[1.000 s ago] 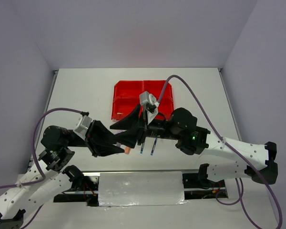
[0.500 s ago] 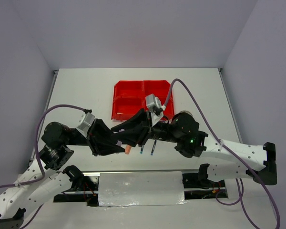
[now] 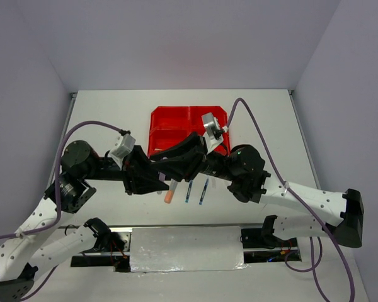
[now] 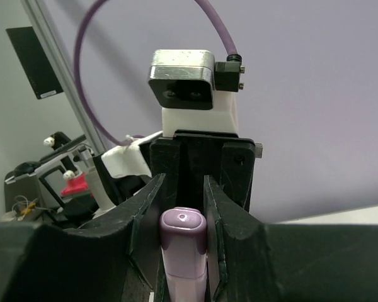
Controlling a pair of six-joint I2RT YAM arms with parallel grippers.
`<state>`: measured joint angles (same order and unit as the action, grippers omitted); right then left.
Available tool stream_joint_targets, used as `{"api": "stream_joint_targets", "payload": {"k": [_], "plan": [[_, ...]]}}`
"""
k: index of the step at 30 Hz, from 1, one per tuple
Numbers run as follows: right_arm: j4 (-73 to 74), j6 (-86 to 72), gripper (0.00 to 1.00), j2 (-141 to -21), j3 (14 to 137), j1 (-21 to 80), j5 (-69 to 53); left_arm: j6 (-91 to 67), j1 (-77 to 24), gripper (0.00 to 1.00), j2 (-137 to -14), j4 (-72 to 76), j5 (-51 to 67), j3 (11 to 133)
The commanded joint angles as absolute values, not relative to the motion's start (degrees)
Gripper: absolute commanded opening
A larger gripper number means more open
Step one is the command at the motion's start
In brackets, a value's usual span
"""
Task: Sort the stationery into containers
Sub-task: Close the pen cap on the pen.
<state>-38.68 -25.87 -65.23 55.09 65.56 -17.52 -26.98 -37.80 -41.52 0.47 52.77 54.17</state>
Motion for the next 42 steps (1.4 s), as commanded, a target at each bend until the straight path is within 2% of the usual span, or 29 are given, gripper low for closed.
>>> {"api": "stream_joint_targets", "payload": {"k": [1,9,18,29,35,40,42], "plan": [[-19.52,-26.72,0.00,-72.77,50.36,64.60,-21.62,-19.17,-38.23,0.00,-42.53,10.29,54.49,64.59],[-16.53,-24.70,0.00,-73.39,47.29,64.60,-22.24,-15.82,-35.78,0.00,-44.47,5.72,55.63,69.08],[-14.24,-22.85,0.00,-69.70,43.42,64.16,-21.62,-17.22,-31.56,0.00,-43.77,8.17,57.30,65.83],[-23.98,-28.47,0.00,-73.74,35.43,64.42,-24.78,-17.13,-26.28,0.00,-44.38,8.95,59.49,66.89],[-25.75,-28.83,0.00,-76.64,34.81,65.30,-25.13,-20.57,-22.86,0.00,-45.09,14.67,62.23,65.48],[-23.84,-29.44,0.00,-73.48,38.30,64.51,-22.51,-16.97,-22.85,0.00,-45.44,8.62,59.43,63.38],[-21.19,-30.23,0.31,-71.55,40.68,63.99,-17.77,-15.12,-22.85,0.00,-44.74,5.55,58.19,61.10]]}}
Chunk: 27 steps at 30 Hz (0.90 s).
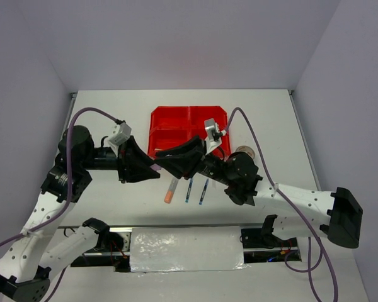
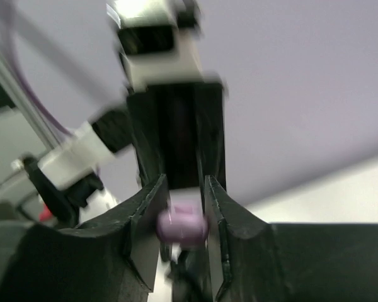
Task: Sort the stationery into containers
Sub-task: Close the pen cap on the pen, then place the pen in the storage box.
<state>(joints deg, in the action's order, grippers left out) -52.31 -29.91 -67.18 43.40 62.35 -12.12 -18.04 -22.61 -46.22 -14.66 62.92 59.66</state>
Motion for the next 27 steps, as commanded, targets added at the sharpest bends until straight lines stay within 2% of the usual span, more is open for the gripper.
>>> {"api": "stream_joint_targets", "payload": {"k": [1,3,7,9,14,20,27], "plan": [[-18.75,-30.58,0.38,-69.54,43.13,63.55,-16.36,-13.90,-22.94,0.00,-44.56,4.67,57.40,60.30],[-15.84,-31.37,0.42,-67.51,45.78,61.36,-13.55,-12.93,-22.94,0.00,-44.12,3.08,55.37,59.07],[-6.10,-32.96,0.44,-62.94,54.11,56.26,-4.32,-7.05,-23.03,0.00,-45.26,-5.07,51.69,58.71],[-2.14,-32.96,0.59,-61.09,58.24,52.22,-3.26,-3.71,-23.20,0.00,-46.92,-6.41,50.71,57.84],[4.73,-30.77,0.78,-55.83,64.50,46.15,-1.68,2.63,-23.47,0.00,-53.68,-6.24,48.35,56.43],[15.11,-27.43,0.81,-47.12,66.36,42.10,5.27,18.61,-23.47,0.00,-67.82,-10.45,39.74,59.41],[21.08,-25.66,0.82,-34.46,61.00,41.92,3.44,36.73,-22.94,0.00,-81.81,-13.35,39.82,67.14]]}}
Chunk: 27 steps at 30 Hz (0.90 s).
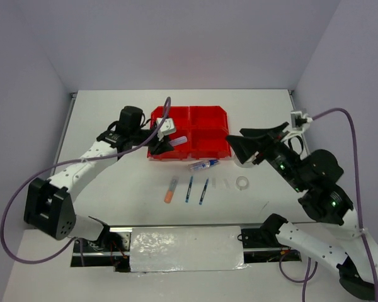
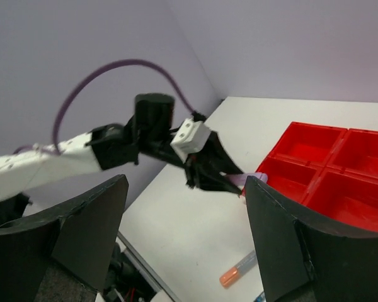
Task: Sort the stationery into containers
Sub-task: Place the pen in the storage box.
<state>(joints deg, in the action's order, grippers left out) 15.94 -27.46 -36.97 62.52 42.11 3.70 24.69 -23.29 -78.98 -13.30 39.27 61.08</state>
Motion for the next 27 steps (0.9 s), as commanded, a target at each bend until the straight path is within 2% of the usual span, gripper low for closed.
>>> {"api": "stream_joint_targets", "payload": {"k": [1,8,14,19,27], "plan": [[21.35,-25.49,0.82,-33.32,60.56,42.01,2.64,37.70,-22.85,0.00,-83.57,-14.75,40.08,68.54],[22.50,-24.26,0.83,-27.60,58.19,42.01,0.26,47.72,-20.13,0.00,-102.10,-29.44,45.17,82.96],[23.12,-22.50,0.83,-26.98,57.83,42.01,0.26,45.01,-18.81,0.03,-103.45,-19.27,42.10,79.72],[22.41,-21.71,0.83,-27.42,57.31,42.01,0.44,45.26,-16.79,0.08,-106.34,-20.65,43.50,81.29],[21.80,-21.62,0.83,-28.57,56.87,42.01,0.79,45.53,-16.61,0.09,-107.93,-22.15,43.94,81.91]]}}
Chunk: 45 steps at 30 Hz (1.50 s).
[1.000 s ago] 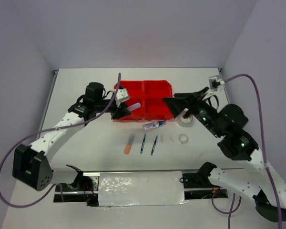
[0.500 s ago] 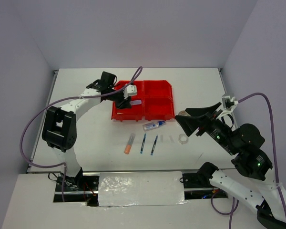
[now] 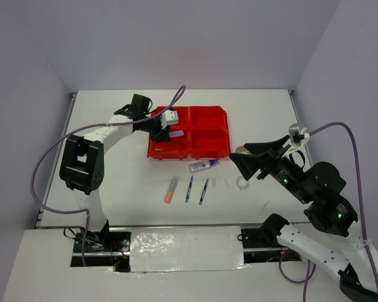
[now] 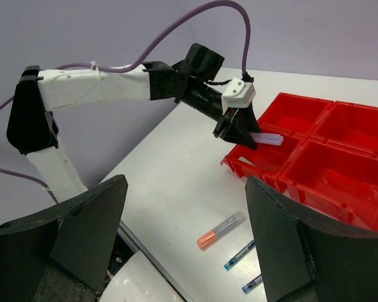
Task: Sort the stationery into containers
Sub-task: Place the pen in the storage box, then pick up the pen from the center of the board.
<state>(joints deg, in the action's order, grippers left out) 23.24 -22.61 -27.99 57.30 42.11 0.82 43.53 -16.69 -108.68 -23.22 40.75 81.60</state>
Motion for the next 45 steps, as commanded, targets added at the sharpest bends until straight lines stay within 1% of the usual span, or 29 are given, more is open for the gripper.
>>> {"api": "stream_joint_targets", "payload": {"k": [1,7,13,17,18,19,20,26,32,33,36,38,39,40,41,42,43,45], "plan": [[21.97,-21.88,0.83,-28.48,56.78,42.01,0.79,45.35,-16.61,0.09,-107.76,-22.24,44.29,81.91],[22.15,-22.41,0.83,-27.69,56.34,42.01,0.26,41.66,-16.61,0.14,-107.14,-19.07,43.33,80.68],[23.55,-22.24,0.83,-27.77,57.39,41.92,0.53,41.05,-16.61,0.16,-108.02,-19.60,43.86,81.39],[23.56,-22.32,0.83,-27.69,57.48,41.92,0.70,40.17,-16.52,0.20,-108.81,-19.42,43.42,81.47],[23.47,-22.41,0.83,-27.69,57.48,42.01,0.79,40.34,-16.52,0.49,-109.24,-19.77,43.50,81.74],[23.47,-22.41,0.83,-27.77,57.48,42.01,0.70,40.43,-16.52,0.96,-109.34,-19.95,43.42,81.83],[23.38,-22.50,0.83,-27.86,57.57,42.01,0.53,40.43,-16.52,0.99,-109.42,-20.04,43.24,81.83],[23.47,-22.50,0.83,-28.39,58.18,42.01,0.53,40.69,-16.52,0.99,-108.46,-21.00,43.24,82.18],[23.73,-22.41,0.83,-29.09,58.80,42.01,0.61,39.82,-16.44,0.99,-104.42,-21.44,41.84,82.62],[23.64,-22.33,0.84,-29.44,58.71,42.01,0.96,38.94,-16.52,0.99,-103.28,-21.97,41.40,83.31],[24.34,-21.71,0.89,-31.45,58.19,42.01,2.02,35.88,-16.52,0.99,-100.20,-23.81,39.47,85.68],[25.31,-21.80,0.92,-33.82,58.18,42.01,2.81,32.89,-16.70,0.99,-96.79,-23.56,35.35,87.53],[25.40,-21.97,0.93,-34.71,57.66,42.01,3.07,28.43,-16.87,0.99,-95.46,-23.29,32.90,87.89],[25.31,-22.32,0.94,-35.33,57.40,42.01,3.16,25.60,-16.96,0.99,-93.80,-21.72,25.91,88.15],[25.23,-22.59,0.95,-36.20,56.61,42.01,3.34,18.18,-17.22,0.99,-90.47,-20.40,20.88,88.24],[24.88,-23.02,1.00,-36.65,56.17,41.92,3.95,14.54,-17.31,0.99,-88.79,-19.69,15.87,88.50],[24.79,-23.38,1.00,-36.91,55.73,41.92,4.13,11.11,-17.31,0.99,-87.03,-19.77,6.60,88.68],[25.22,-23.82,1.00,-38.23,55.11,42.01,4.48,4.08,-17.23,0.99,-81.84,-21.61,1.60,89.03]]}}
